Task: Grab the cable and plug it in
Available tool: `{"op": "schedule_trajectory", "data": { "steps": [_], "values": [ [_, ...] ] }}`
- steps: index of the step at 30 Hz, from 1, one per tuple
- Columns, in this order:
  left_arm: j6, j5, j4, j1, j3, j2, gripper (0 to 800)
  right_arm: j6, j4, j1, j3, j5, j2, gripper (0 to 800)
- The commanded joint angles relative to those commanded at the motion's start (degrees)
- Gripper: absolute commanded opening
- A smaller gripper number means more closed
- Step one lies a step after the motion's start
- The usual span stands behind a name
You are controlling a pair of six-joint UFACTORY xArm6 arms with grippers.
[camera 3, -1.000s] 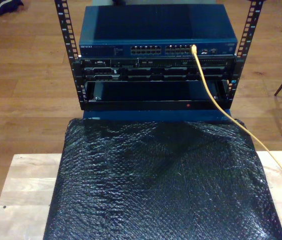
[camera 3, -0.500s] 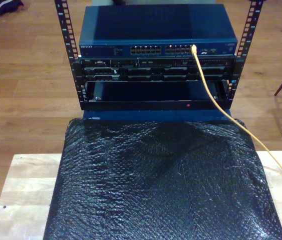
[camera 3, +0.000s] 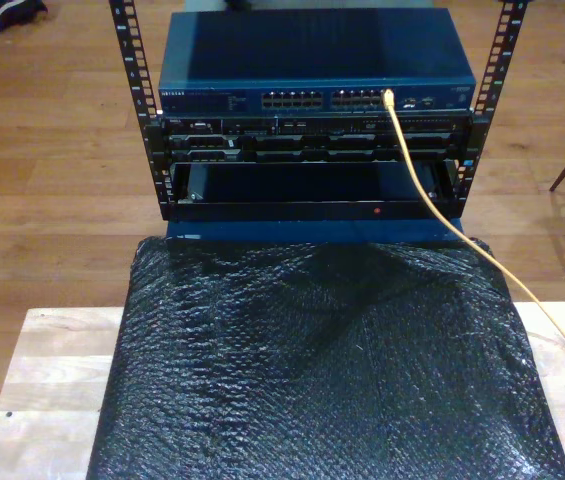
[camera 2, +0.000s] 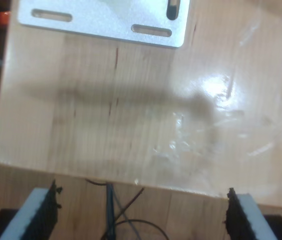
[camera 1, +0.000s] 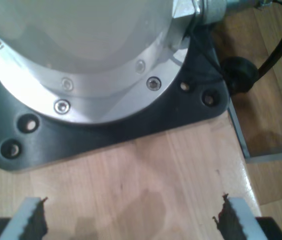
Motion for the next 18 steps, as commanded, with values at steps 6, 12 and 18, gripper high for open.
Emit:
{"op": "schedule_trajectory", "data": {
  "steps": [6, 12, 18],
  "values": [
    [0.0, 0.0, 0.0, 0.0, 0.0, 0.0, 800, -0.8, -0.1, -0.5, 4.8, -3.2, -3.6, 792],
    [0.0, 0.0, 0.0, 0.1, 0.0, 0.0, 800, -1.0, 0.1, -3.1, 7.3, -6.4, -3.0, 793],
    [0.0, 0.0, 0.0, 0.0, 0.0, 0.0, 800, -5.5, 0.2, -5.5, 8.7, -9.1, 1.1, 797]
  ]
}}
